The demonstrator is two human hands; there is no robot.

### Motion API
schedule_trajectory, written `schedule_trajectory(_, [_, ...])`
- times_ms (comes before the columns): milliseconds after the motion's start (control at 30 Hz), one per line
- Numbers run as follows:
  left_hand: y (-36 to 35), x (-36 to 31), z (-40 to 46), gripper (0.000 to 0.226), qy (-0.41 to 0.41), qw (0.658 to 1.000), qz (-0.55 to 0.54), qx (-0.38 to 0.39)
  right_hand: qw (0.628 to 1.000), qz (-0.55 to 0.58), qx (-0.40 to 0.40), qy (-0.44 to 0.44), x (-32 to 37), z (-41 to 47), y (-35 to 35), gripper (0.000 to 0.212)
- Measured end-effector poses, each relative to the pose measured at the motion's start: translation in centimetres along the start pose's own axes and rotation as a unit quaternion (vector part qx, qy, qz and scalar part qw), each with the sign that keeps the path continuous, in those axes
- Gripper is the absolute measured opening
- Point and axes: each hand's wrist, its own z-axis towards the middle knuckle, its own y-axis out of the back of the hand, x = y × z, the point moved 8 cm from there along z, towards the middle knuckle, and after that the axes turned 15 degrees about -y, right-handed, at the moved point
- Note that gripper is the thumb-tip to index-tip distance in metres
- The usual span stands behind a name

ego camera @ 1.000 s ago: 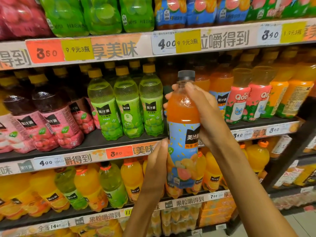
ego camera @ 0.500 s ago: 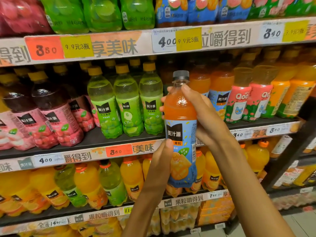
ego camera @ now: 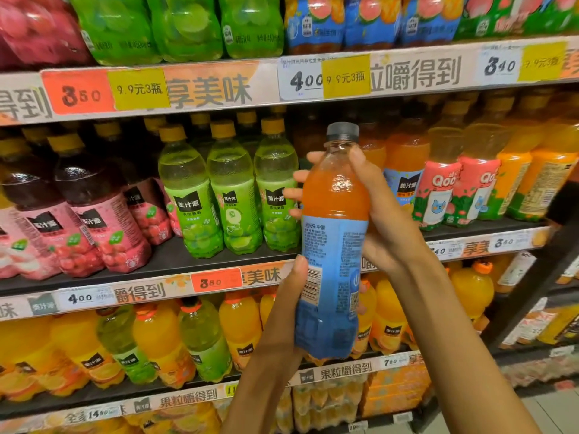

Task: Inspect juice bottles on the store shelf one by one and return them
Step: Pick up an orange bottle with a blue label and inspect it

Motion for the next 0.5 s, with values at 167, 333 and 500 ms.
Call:
schedule_trajectory(167, [1.8, -0.6, 1.0, 0.051, -0.033, 0.987, 0.142, -0.073, 0.995, -0.041, -0.057, 0.067, 1.5, -0.5, 0.2, 0.023])
schedule_trajectory(333, [0.6, -2.0, 2.0, 0.055, -0.115, 0.959, 0.258, -0.038, 0.974, -0.12, -0.155, 0.111, 2.4, -0.8, 0.5, 0.031])
schedule_trajectory(500, [1.1, -1.6, 2.0, 0.035, -0.094, 0.977, 0.193, -0.01, 0.994, -0.041, -0.067, 0.073, 2.1, -0.2, 0.7, 0.035])
